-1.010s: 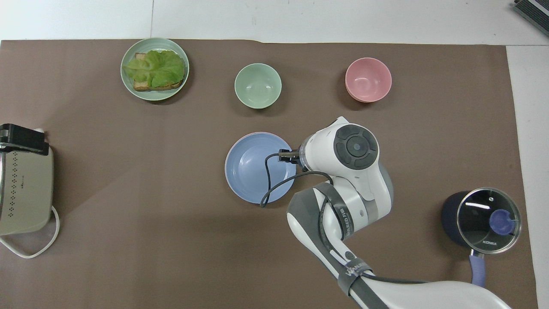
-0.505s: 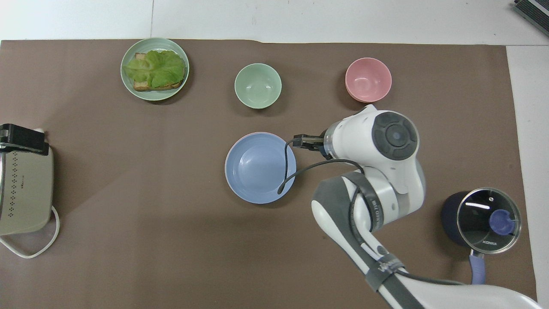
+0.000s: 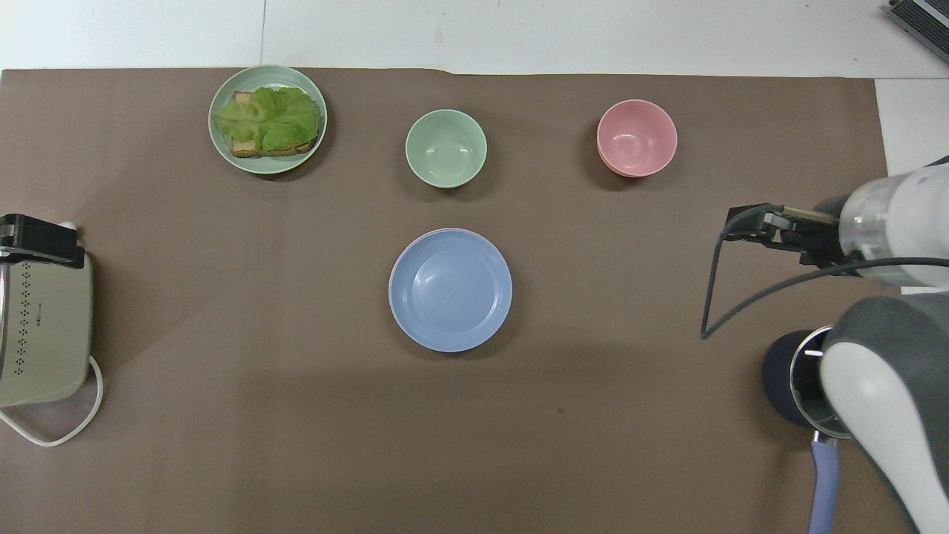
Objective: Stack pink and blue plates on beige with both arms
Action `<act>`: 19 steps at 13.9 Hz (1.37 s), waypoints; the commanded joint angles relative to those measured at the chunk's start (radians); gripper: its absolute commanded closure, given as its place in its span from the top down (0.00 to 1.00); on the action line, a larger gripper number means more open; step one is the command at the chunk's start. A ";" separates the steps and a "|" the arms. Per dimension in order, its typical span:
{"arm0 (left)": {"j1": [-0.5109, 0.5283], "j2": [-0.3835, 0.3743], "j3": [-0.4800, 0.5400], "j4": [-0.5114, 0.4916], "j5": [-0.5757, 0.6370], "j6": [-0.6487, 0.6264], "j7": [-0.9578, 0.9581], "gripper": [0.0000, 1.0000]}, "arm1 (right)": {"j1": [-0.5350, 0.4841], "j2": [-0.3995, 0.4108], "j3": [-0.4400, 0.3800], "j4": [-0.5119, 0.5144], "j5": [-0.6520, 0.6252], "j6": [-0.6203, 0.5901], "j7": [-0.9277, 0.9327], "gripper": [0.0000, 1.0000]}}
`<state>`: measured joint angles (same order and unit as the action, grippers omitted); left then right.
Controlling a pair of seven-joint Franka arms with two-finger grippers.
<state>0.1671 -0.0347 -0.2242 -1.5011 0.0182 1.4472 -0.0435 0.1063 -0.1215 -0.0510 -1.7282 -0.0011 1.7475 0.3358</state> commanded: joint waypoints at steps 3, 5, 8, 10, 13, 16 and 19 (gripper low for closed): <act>0.009 -0.007 -0.004 0.001 0.009 -0.014 0.010 1.00 | -0.109 0.075 0.008 0.197 -0.017 -0.181 -0.149 1.00; 0.009 -0.007 -0.004 -0.001 0.009 -0.014 0.010 1.00 | -0.114 0.159 0.010 0.341 -0.017 -0.277 -0.161 1.00; 0.009 -0.007 -0.004 -0.001 0.009 -0.014 0.010 1.00 | -0.109 0.190 0.013 0.378 -0.017 -0.315 -0.159 1.00; 0.009 -0.007 -0.004 -0.001 0.009 -0.014 0.010 1.00 | -0.099 0.189 0.011 0.374 -0.019 -0.321 -0.158 1.00; 0.009 -0.007 -0.004 0.001 0.009 -0.014 0.010 1.00 | -0.094 0.177 0.016 0.359 -0.008 -0.312 -0.153 1.00; 0.009 -0.007 -0.004 0.001 0.009 -0.014 0.010 1.00 | -0.096 0.158 0.017 0.329 -0.002 -0.310 -0.162 1.00; 0.009 -0.007 -0.004 -0.001 0.009 -0.014 0.010 1.00 | -0.096 0.158 0.019 0.328 0.003 -0.310 -0.178 1.00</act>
<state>0.1671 -0.0347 -0.2242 -1.5011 0.0182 1.4469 -0.0435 0.0153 0.0517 -0.0373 -1.3861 -0.0009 1.4489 0.1910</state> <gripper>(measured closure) 0.000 0.000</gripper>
